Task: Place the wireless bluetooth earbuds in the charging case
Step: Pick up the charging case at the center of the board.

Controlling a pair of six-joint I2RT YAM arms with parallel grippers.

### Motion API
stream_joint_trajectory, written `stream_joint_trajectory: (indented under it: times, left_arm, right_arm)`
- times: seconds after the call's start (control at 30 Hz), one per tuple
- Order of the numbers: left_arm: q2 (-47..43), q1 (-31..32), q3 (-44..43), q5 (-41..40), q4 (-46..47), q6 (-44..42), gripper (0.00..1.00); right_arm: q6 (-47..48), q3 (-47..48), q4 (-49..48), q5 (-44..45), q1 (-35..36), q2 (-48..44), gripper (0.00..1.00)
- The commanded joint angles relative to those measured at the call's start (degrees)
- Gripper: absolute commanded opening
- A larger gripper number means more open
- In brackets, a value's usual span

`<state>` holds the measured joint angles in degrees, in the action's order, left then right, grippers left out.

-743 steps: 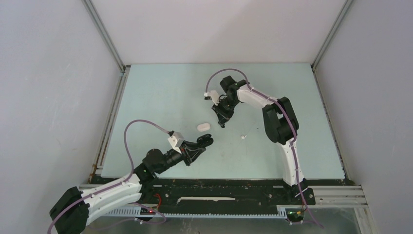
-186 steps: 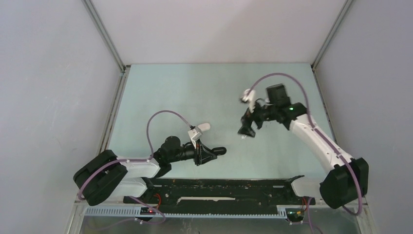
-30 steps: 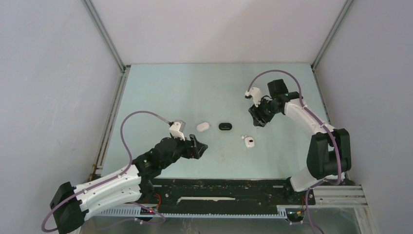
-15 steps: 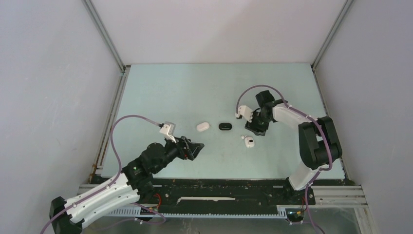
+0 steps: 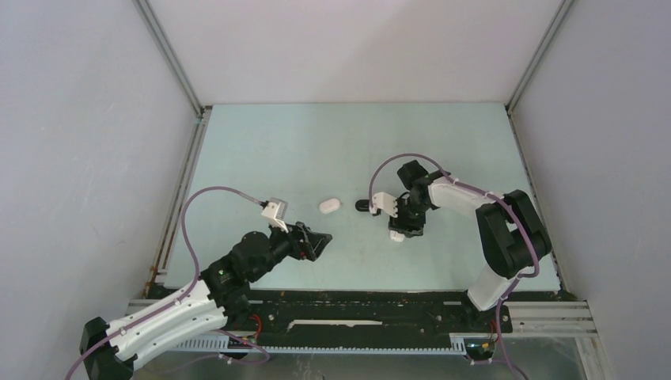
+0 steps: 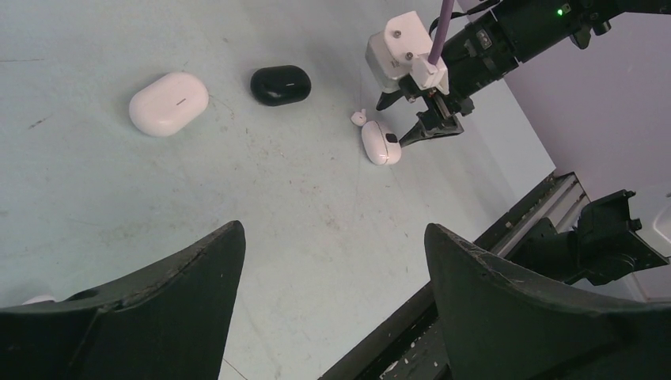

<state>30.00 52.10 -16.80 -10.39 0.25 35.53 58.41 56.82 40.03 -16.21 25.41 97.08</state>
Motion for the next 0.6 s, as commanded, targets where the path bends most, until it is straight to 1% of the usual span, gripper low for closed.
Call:
stream_joint_trajectory:
  times: [0.0,0.27,0.43,0.57]
  left_arm:
    - [0.06,-0.17,0.14,-0.91,1.16,-0.92,0.89]
    - [0.32,-0.24,0.00,-0.58,1.24,-0.81,0.89]
    - [0.56,-0.20,0.09,0.02,1.18,-0.76,0.89]
    - [0.50,-0.19,0.26,0.20,1.24,-0.81,0.89]
  right_arm:
    - [-2.18,-0.04,0.07,-1.50,2.86,-2.33,0.57]
    - [-4.71,-0.04,-2.77,0.04,8.47,-2.98,0.58]
    - [-4.01,-0.04,-3.07,0.33,9.40,-1.60,0.58]
    - [-2.19,-0.04,-1.05,-1.85,9.25,-0.89,0.59]
